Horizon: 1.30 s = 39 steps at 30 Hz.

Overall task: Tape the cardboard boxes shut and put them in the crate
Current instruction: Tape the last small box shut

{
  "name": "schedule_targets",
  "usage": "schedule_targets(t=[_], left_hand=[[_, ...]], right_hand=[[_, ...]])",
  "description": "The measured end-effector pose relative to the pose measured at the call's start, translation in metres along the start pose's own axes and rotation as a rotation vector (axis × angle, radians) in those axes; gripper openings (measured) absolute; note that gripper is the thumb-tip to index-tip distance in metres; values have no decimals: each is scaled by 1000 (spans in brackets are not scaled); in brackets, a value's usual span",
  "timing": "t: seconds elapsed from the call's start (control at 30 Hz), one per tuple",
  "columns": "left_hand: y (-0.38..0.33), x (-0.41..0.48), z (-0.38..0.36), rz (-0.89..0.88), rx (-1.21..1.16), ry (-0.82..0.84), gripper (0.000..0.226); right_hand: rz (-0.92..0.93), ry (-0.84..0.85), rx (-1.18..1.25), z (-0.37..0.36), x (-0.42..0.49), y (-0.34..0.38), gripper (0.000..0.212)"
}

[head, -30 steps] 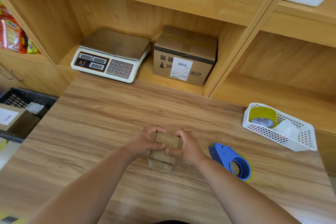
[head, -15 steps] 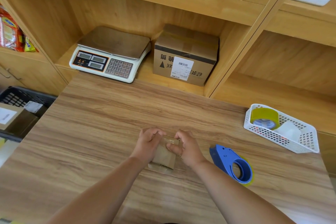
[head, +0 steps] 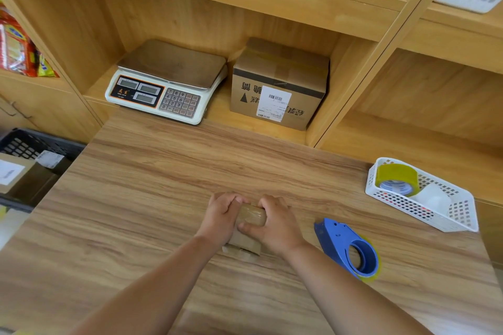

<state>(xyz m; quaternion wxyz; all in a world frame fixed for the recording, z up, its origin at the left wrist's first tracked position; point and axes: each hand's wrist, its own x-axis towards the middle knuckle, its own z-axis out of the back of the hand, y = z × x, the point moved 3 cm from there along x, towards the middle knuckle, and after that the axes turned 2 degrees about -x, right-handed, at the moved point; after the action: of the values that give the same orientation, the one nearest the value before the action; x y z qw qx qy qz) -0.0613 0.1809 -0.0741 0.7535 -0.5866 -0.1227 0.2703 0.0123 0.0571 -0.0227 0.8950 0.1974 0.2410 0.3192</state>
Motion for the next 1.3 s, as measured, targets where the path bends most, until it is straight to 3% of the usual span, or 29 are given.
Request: schedule_targets(t=[0.2, 0.6, 0.7, 1.0, 1.13, 1.3], left_hand=[[0, 1, -1, -20, 5, -7, 28], [-6, 4, 3, -2, 69, 29, 12], [-12, 1, 3, -10, 108, 4, 17], [-21, -7, 4, 18, 145, 50, 13], [-24, -11, 8, 95, 227, 34, 34], [-26, -19, 9, 301, 345, 8, 41]], right_hand=[[81, -68, 133, 1, 5, -4, 42], [-34, -87, 264, -7, 10, -18, 26], [-49, -105, 321, -8, 9, -19, 25], [-141, 25, 594, -5, -1, -24, 12], [-178, 25, 543, -6, -8, -29, 21], [-248, -12, 433, -12, -16, -27, 36]])
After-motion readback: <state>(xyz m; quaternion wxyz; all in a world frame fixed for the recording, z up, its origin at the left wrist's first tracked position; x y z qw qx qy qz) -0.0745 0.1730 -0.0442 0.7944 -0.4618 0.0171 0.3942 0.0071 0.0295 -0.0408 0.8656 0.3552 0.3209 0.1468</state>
